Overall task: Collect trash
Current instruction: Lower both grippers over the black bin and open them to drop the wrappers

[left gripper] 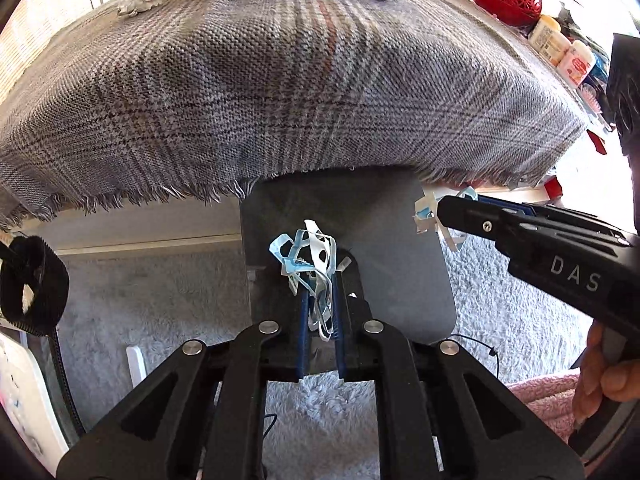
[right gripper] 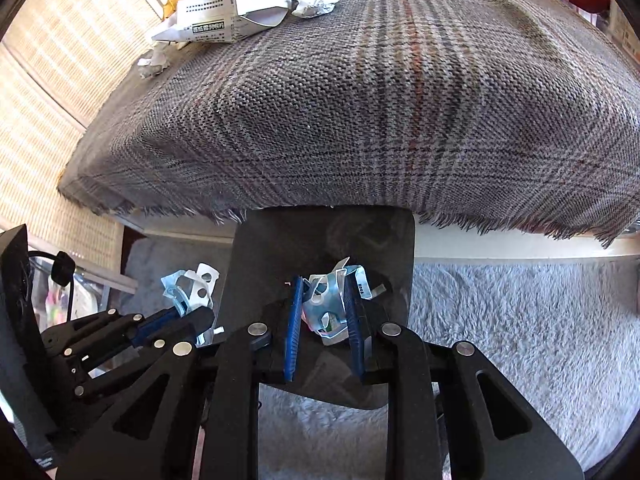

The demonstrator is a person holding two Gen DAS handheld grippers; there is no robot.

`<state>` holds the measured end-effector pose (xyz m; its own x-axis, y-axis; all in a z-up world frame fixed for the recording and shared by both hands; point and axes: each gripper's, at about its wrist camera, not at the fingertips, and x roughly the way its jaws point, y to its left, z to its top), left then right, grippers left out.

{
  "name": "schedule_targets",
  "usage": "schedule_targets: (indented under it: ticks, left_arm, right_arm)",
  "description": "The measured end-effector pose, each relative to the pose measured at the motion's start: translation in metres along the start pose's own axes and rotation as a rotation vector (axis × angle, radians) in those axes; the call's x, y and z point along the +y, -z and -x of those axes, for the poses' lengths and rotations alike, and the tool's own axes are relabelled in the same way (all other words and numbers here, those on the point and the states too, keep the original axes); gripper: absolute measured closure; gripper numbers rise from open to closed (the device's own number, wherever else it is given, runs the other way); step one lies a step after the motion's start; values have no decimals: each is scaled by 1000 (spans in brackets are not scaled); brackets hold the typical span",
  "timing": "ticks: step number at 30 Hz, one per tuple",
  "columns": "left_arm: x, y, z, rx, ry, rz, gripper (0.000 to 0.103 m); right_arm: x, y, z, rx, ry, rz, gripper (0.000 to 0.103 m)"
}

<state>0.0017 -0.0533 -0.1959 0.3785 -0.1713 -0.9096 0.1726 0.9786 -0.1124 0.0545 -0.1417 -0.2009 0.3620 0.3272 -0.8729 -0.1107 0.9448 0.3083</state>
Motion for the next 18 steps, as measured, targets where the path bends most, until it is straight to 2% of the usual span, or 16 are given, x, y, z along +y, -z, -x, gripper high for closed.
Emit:
schedule_targets:
  ticks: [3, 6, 9, 12, 14, 16, 17, 18]
  left_arm:
    - [1, -2, 2, -6, 3, 1, 82]
    - [1, -4, 7, -15, 5, 4, 73]
    - [2, -7, 13, -34, -1, 6, 62]
    - [5, -9, 21, -57, -9, 13, 41]
    - [9, -10, 28, -80, -15, 21, 24]
    - [12, -10, 36, -104, -11, 26, 14]
    - [12, -11, 40, -115, -9, 27, 9]
    - [13, -12, 44, -125, -8, 26, 8]
  right_arm:
    - [4, -1, 0, 0, 0, 7, 76]
    - [5, -3, 0, -5, -4, 6, 59]
    - [6, -5, 3, -18, 2, 9, 55]
    - [4, -9, 13, -47, 7, -1, 38]
    - [3, -11, 21, -69, 12, -1, 19]
    - [2, -14, 28, -81, 11, 9, 9]
    - [1, -15, 32, -88, 8, 19, 7]
    - [1, -16, 35, -94, 4, 23, 7]
